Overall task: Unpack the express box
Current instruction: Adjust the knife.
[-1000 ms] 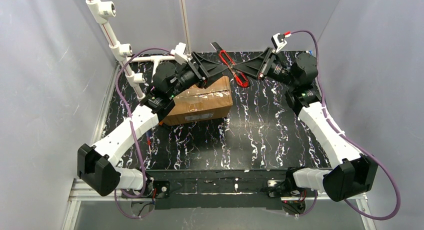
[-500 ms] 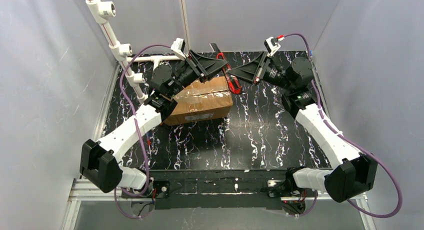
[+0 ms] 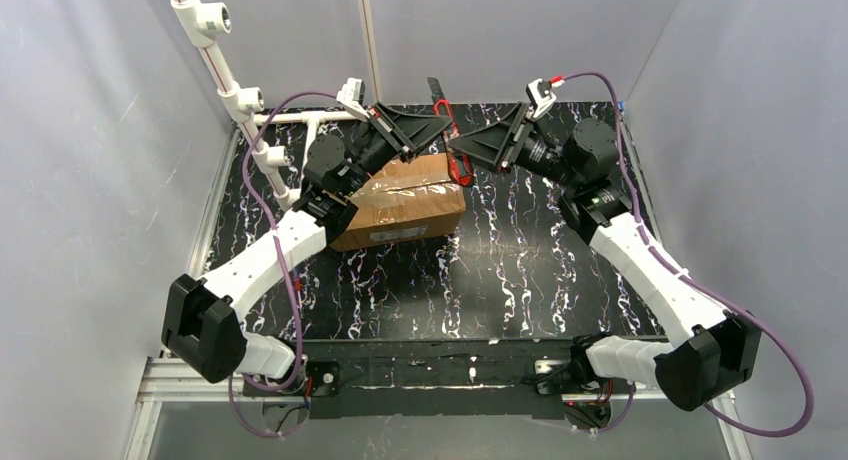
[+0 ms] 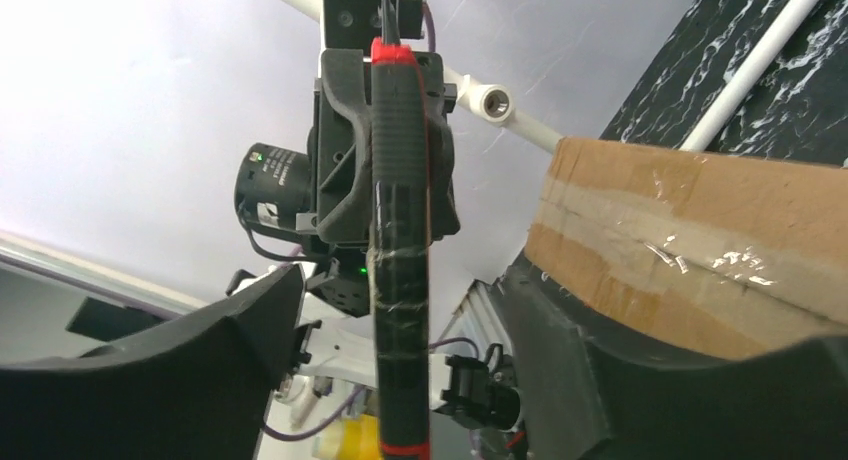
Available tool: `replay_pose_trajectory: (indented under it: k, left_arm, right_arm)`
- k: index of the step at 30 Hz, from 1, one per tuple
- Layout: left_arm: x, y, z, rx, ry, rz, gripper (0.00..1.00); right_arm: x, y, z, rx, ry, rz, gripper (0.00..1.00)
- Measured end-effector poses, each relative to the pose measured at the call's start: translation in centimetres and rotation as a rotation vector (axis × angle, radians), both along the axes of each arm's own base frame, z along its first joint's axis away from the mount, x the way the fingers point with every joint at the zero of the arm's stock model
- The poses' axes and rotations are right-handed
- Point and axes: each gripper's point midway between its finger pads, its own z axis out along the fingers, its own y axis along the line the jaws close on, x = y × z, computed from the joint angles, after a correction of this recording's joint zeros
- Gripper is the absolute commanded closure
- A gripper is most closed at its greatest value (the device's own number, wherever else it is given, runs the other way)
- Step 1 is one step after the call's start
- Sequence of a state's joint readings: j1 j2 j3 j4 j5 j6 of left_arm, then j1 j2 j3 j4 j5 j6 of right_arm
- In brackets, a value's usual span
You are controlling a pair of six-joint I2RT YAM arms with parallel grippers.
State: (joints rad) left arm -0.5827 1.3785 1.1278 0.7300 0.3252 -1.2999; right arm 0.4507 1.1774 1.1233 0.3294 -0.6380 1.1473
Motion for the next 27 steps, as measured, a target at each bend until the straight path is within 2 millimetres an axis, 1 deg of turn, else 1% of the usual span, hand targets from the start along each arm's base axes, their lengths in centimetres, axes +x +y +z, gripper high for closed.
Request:
replay_pose_trajectory:
  k: [1,5,7,12,14,16,18,21,24,27]
  left_arm:
    - [0.2,0.2,0.0,-0.006,-0.004,0.02,1.0]
    - [0.7,1.6,-0.3,-0.04,-0.011,0.108,1.0]
    - [1.1,2.1,-0.2,-0.063,-0.015,0.143,1.0]
    - [1.8,3.2,0.4,-0.132,-0.018,0.214,1.0]
    - [2.0,3.6,0.6,-0.157,-0.019,0.245,1.0]
    - [2.1,3.8,0.7,-0.179,-0.022,0.27,1.0]
    - [2.2,4.1,0.7,-0.197,-0.021,0.291,1.0]
    - [2.4,4.6,0.4,-0.216,-0.014,0.317,1.0]
    - [2.7,4.9,-0.2,-0.223,-0.002,0.341,1.0]
    - [2.9,5.2,-0.2,-0.23,-0.001,0.355,1.0]
  right_arm:
    - [0.0,0.2,-0.1,-0.005,0.004,-0.014,0.02]
    - [-0.7,1.3,-0.4,-0.001,0.012,-0.067,0.03]
    - [-1.0,1.6,-0.2,0.018,0.005,-0.095,0.11]
    - [-1.1,2.8,0.8,0.082,-0.009,-0.128,0.25]
    - [-1.0,3.3,0.8,0.103,-0.001,-0.141,0.28]
    - [-0.9,3.7,0.3,0.119,0.014,-0.167,0.32]
    - [-1.0,4.2,-0.3,0.132,0.027,-0.187,0.33]
    - [-0.6,5.0,-0.2,0.158,0.029,-0.213,0.39]
    - [0.2,5.2,-0.3,0.176,0.028,-0.246,0.39]
    - [1.1,5.3,-0.6,0.179,0.036,-0.282,0.36]
